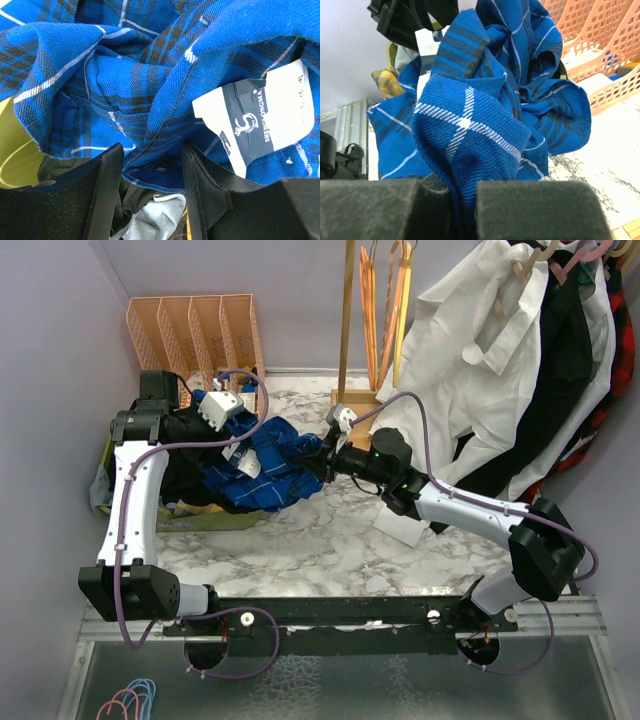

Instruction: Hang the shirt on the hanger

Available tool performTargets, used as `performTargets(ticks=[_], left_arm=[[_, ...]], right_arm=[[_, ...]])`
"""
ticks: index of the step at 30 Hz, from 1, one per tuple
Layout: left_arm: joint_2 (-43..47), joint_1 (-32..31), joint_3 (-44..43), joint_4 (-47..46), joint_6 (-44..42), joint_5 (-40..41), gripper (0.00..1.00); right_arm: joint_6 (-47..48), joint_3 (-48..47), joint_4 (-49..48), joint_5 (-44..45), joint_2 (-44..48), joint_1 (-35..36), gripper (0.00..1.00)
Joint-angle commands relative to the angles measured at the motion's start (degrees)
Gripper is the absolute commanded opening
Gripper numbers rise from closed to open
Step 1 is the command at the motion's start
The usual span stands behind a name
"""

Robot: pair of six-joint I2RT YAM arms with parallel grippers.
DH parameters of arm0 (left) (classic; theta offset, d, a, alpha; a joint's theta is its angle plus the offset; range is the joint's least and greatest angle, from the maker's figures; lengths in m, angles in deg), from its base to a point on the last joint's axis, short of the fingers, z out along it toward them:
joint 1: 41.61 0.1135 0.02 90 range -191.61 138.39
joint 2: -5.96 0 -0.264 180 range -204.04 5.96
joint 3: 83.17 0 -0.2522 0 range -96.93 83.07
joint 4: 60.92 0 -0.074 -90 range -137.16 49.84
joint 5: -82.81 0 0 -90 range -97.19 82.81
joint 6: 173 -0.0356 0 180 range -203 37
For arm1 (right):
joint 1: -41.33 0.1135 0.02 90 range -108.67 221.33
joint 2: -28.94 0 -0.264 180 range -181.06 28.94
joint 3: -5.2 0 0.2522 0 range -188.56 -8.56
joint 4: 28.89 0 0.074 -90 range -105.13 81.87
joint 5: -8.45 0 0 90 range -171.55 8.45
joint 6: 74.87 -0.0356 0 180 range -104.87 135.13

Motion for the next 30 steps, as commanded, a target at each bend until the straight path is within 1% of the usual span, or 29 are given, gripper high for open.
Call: performTargets(ticks=[1,2,3,4,5,6,7,8,9,10,14,17,19,20,23,24,27,30], left_arm=[[-0.45,0.45,-2.86,2.82,-1.35,-3.79,0.51],[-0.38,0.5,-3.1,3.12,-1.6,-3.86,0.48],[-0.27,0.54,-3.31,3.41,-2.0,-4.01,0.43],[-0.14,0.55,-3.46,3.73,-2.32,-4.22,0.36],[0.12,0.54,-3.64,3.95,-2.61,-4.41,0.25],[0.27,0.5,-3.76,4.2,-2.75,-4.6,0.1],[0.49,0.54,-3.97,4.46,-2.76,-4.7,0.0],[0.64,0.55,-4.15,4.77,-2.88,-4.82,0.0],[0.91,0.55,-4.26,5.22,-3.14,-5.1,0.0],[1.13,0.55,-4.42,5.7,-3.4,-5.37,0.0],[1.85,0.55,-5.82,7.25,-4.07,-6.19,0.0],[2.0,0.53,-7.65,8.9,-4.26,-6.91,0.0],[2.13,0.55,-8.86,10.29,-4.7,-7.8,0.0],[2.22,0.55,-9.41,11.03,-5.02,-8.4,0.0],[2.53,0.5,-10.47,13.3,-6.38,-9.76,0.0],[2.71,0.51,-10.54,13.81,-6.7,-9.86,0.0],[3.28,0.54,-10.39,14.21,-7.08,-9.2,0.0],[3.7,0.55,-10.12,14.21,-6.75,-8.64,0.0]], right_arm=[[0.79,0.44,2.13,-3.33,2.87,0.21,0.01],[0.88,0.44,2.69,-3.49,3.15,0.19,0.01],[1.18,0.52,3.13,-3.62,3.49,0.21,0.03],[1.43,0.77,3.7,-3.74,3.86,0.17,0.07],[1.7,0.98,4.46,-3.79,4.23,0.21,0.18],[2.07,1.11,5.2,-3.88,4.6,0.21,0.34],[2.7,1.28,6.06,-3.78,5.04,0.21,0.48],[3.34,1.44,6.99,-3.17,6.05,0.21,0.64],[4.17,1.63,7.59,-2.07,7.14,0.21,0.91],[5.27,1.85,8.15,-0.29,8.43,0.2,0.99],[12.47,0.77,10.6,7.0,15.5,0.21,1.0],[18.17,-4.92,17.47,8.09,17.78,0.21,1.0],[21.11,-8.83,21.88,4.16,16.71,0.21,1.0],[22.5,-11.1,24.31,0.45,15.49,0.21,1.0],[29.23,-20.21,38.51,-14.39,7.97,0.21,1.0],[31.03,-22.9,41.01,-17.13,5.27,0.21,1.0],[33.5,-29.29,43.05,-19.48,-1.17,0.21,1.0],[35.6,-36.92,47.83,-22.42,-7.82,0.21,1.0]])
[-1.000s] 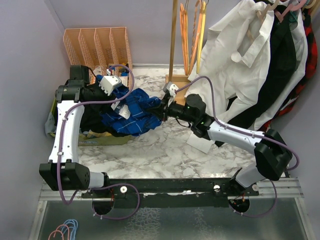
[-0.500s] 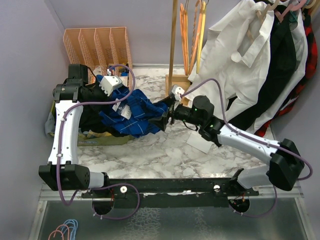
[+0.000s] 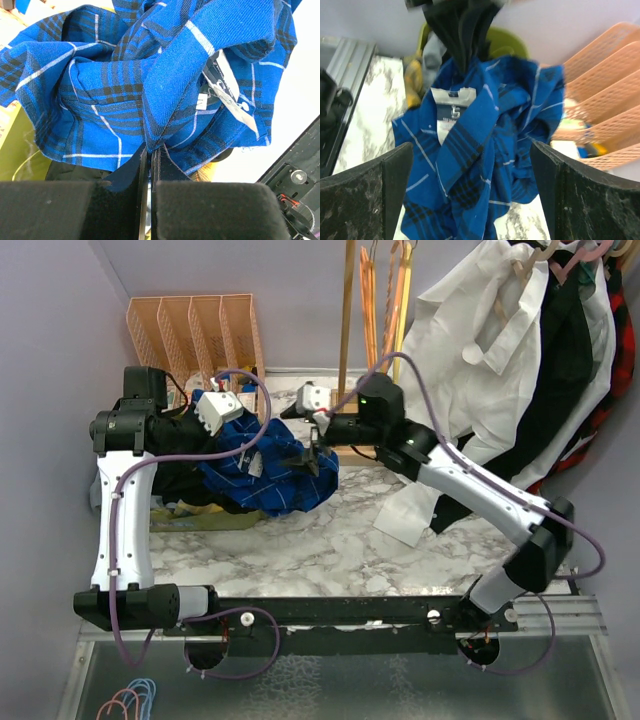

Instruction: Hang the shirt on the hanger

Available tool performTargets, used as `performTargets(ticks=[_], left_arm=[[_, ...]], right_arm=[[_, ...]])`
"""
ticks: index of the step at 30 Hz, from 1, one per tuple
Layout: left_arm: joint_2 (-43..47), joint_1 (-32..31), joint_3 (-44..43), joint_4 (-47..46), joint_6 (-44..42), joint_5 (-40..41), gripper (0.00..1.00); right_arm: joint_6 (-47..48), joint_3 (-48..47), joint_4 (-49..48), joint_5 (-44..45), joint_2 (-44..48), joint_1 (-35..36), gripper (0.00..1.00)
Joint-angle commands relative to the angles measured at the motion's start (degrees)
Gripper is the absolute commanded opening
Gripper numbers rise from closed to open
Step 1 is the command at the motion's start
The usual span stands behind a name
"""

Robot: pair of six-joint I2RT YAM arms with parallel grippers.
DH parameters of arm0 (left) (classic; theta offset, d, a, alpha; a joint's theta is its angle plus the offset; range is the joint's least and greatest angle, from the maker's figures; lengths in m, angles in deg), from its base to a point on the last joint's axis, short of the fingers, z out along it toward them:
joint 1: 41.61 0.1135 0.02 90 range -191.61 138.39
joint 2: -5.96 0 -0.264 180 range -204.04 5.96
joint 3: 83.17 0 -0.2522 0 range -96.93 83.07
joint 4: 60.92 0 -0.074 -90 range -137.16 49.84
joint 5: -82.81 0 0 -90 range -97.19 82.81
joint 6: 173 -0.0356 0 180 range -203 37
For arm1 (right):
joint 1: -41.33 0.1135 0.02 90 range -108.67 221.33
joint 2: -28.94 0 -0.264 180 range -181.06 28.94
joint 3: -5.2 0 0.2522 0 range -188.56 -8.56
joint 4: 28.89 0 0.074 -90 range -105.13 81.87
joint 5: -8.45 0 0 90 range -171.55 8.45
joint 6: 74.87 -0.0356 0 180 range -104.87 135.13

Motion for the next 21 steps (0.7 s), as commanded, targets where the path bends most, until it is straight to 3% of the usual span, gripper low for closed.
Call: performTargets(ticks=[1,6,8,9,10,11,12,13,15,17,18,21], left_arm=[[1.45,0.26,-0.78,2.08,-1.18,-2.02,0.0],[1.85,0.24,-1.02,2.65,-1.25,-2.02,0.0],[1.71,0.29,-1.23,2.78,-1.21,-2.03,0.0],[1.59,0.26,-1.37,2.85,-1.17,-2.02,0.0],[1.33,0.22,-1.56,3.14,-1.16,-2.09,0.0],[1.0,0.28,-1.85,3.32,-1.16,-2.25,0.0],[0.65,0.22,-2.23,3.67,-1.12,-2.44,0.0],[0.29,0.2,-2.56,3.7,-0.77,-2.48,0.0],[-0.4,0.21,-3.02,2.95,0.71,-2.0,0.21],[-0.37,0.21,-2.8,1.24,2.45,0.69,0.63],[-0.33,0.22,-2.45,0.82,2.32,3.1,0.78],[0.39,0.21,-0.76,1.78,-1.96,8.77,0.84]], right_arm=[[7.0,-10.51,14.86,-9.83,-10.48,0.04,1.0],[7.53,-16.47,15.42,-10.69,-16.23,0.04,0.97],[7.15,-17.55,14.77,-11.09,-17.32,0.04,0.87],[6.48,-18.13,14.49,-11.22,-18.15,0.04,0.75],[5.71,-18.4,13.96,-11.21,-18.6,0.0,0.54],[4.73,-18.29,12.85,-10.99,-18.77,0.03,0.25],[3.9,-17.54,11.42,-10.62,-18.64,0.03,0.05],[2.78,-16.25,9.49,-9.64,-18.06,0.04,0.02],[-1.28,-7.39,1.33,-4.51,-15.02,0.03,0.01],[-5.93,2.87,-9.26,1.84,-10.91,-0.46,0.01],[-8.03,7.21,-13.28,4.41,-9.36,-0.9,0.01],[-13.3,15.69,-17.6,7.91,-6.13,-3.15,0.01]])
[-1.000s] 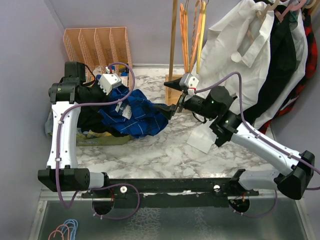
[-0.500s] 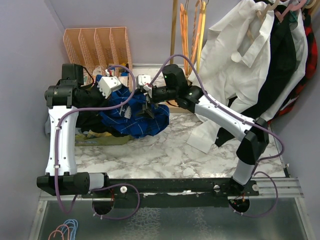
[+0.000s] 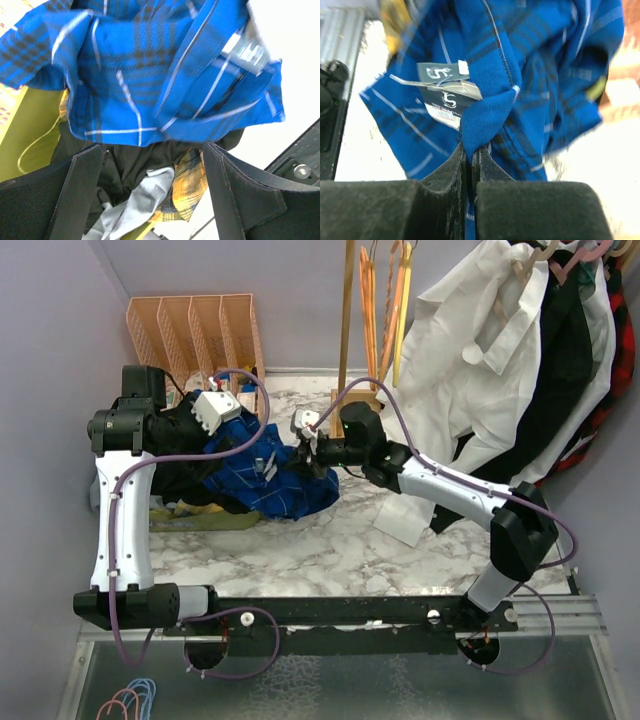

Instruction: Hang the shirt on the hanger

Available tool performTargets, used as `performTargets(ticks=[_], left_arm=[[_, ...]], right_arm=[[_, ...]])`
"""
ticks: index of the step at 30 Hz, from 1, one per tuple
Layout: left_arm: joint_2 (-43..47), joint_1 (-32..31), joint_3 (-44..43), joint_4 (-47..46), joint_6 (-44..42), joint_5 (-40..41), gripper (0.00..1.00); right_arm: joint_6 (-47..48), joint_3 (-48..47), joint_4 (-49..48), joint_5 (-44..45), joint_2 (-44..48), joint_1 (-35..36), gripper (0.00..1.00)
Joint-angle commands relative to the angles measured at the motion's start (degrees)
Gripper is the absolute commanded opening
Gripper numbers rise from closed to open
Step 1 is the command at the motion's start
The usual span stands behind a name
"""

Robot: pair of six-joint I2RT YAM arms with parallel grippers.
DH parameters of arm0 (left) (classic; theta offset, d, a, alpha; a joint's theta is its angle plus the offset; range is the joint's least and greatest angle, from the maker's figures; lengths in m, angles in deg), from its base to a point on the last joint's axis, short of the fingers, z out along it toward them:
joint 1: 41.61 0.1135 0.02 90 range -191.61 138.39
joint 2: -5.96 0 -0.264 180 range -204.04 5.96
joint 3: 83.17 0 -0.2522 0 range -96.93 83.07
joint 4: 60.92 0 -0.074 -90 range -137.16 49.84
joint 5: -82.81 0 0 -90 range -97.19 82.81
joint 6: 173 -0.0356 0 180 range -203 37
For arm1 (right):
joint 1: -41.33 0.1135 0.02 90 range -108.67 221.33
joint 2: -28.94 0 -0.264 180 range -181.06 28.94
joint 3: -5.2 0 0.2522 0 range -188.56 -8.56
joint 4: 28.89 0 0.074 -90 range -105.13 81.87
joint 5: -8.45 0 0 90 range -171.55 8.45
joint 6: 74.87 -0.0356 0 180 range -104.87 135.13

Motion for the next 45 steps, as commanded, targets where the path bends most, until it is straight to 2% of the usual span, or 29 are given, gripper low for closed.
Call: performTargets(ticks=[1,8,14,18,20,25,29,36,45], left_arm=[[0.81,0.28,1.09,0.92,-5.0,7.24,0.84],[1.12,0.26,2.41,2.55,-13.27,5.88,0.83],[1.23,0.28,0.4,-4.5,-14.44,1.4,0.84],[1.3,0.15,-3.46,3.3,-28.49,-6.88,0.85],[2.9,-0.24,-2.26,3.69,-35.05,-8.26,0.85],[4.53,-2.58,1.74,3.78,-48.07,-5.65,0.81],[4.65,-6.13,4.38,3.7,-54.02,-4.01,0.78],[1.73,-13.88,6.05,3.61,-55.88,4.21,0.72],[-2.88,-15.01,5.19,2.68,-54.64,10.96,0.64]], right_arm=[[-10.99,12.98,-15.07,10.33,5.92,-3.01,0.01],[-13.28,24.74,-22.53,12.6,13.41,-3.48,0.01],[-12.78,25.29,-20.38,11.18,15.07,-3.48,0.01],[-12.91,25.11,-19.63,10.6,15.41,-3.48,0.01],[-13.11,24.91,-19.43,10.39,15.22,-3.48,0.01],[-13.89,24.86,-19.74,9.54,14.72,-3.52,0.01],[-14.27,24.09,-19.53,8.95,13.9,-3.52,0.01],[-14.53,23.21,-19.09,8.83,13.41,-3.49,0.01],[-14.59,22.95,-18.29,9.16,13.82,-3.48,0.01]])
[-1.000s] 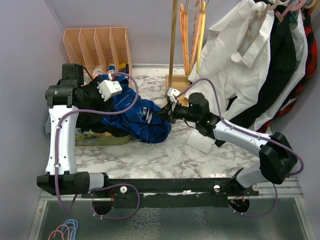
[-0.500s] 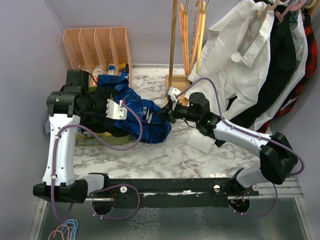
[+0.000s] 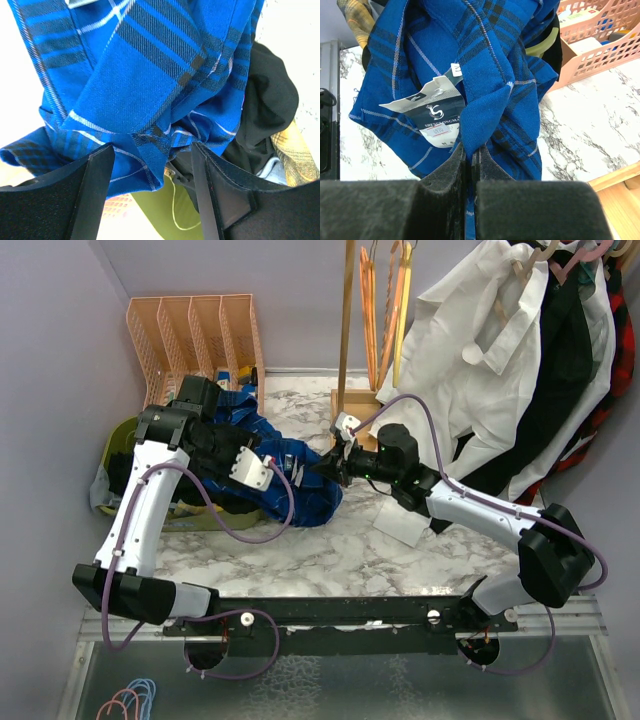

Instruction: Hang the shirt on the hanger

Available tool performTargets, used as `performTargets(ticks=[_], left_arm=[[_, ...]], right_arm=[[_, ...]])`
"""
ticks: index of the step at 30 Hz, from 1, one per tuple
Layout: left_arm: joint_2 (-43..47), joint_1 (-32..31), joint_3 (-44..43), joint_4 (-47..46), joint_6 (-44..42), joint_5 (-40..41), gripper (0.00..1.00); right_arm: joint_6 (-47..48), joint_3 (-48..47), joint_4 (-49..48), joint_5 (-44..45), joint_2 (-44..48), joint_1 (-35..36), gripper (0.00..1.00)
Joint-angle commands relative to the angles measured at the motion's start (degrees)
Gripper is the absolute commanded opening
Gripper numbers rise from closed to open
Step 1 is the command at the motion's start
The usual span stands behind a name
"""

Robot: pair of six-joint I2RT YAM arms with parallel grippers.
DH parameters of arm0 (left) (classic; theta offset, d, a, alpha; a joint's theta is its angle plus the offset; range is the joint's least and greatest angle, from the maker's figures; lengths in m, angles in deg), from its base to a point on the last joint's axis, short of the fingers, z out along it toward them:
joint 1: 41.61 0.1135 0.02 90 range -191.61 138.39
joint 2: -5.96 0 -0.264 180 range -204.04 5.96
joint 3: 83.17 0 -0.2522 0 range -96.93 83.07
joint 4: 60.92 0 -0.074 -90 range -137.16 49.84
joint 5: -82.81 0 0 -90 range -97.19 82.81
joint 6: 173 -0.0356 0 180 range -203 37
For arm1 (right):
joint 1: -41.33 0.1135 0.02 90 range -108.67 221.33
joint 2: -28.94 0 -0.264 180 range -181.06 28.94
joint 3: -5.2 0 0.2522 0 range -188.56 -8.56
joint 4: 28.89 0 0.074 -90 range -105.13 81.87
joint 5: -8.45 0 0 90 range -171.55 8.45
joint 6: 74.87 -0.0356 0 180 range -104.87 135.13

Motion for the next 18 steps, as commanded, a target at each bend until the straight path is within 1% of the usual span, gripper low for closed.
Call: performTargets(ticks=[1,2,4,5,6,7,8,11,13,18], left_arm=[[-1.14,-0.32,-0.78,-0.09,-0.02,4.75,0.62],[-1.23,-0.32,-0.63,-0.48,0.38,5.49,0.6],[-1.12,-0.29,0.09,-1.99,0.92,7.48,0.49],[-0.97,-0.32,0.6,-3.08,1.27,8.5,0.4],[-0.88,-0.32,0.92,-3.8,1.43,9.52,0.27],[-0.92,-0.3,1.07,-4.71,1.92,10.34,0.09],[-0.91,-0.27,0.87,-5.61,2.9,10.76,0.0],[-1.05,-0.27,-2.67,-5.96,6.19,9.56,0.0],[-0.5,-0.3,-6.61,-5.98,8.81,5.78,0.0],[0.28,-0.41,-20.17,-8.08,20.74,-4.8,0.0]], right_arm=[[-0.3,-2.01,-0.25,-0.5,0.23,0.25,0.01],[-0.2,-1.97,-0.07,-0.42,0.29,0.3,0.01],[-0.15,-1.92,0.39,-0.19,0.53,0.3,0.01],[-0.1,-1.88,0.67,0.01,0.69,0.29,0.01],[-0.02,-1.78,0.84,0.1,1.1,0.3,0.01],[0.11,-1.61,1.04,0.18,1.56,0.3,0.01],[0.17,-1.71,1.46,0.02,2.3,0.3,0.01],[-0.49,-3.94,5.41,-0.76,5.11,0.26,0.01],[-1.9,-6.15,8.05,-0.61,7.84,0.3,0.01],[-4.15,-20.96,21.54,-0.85,11.34,0.38,0.01]])
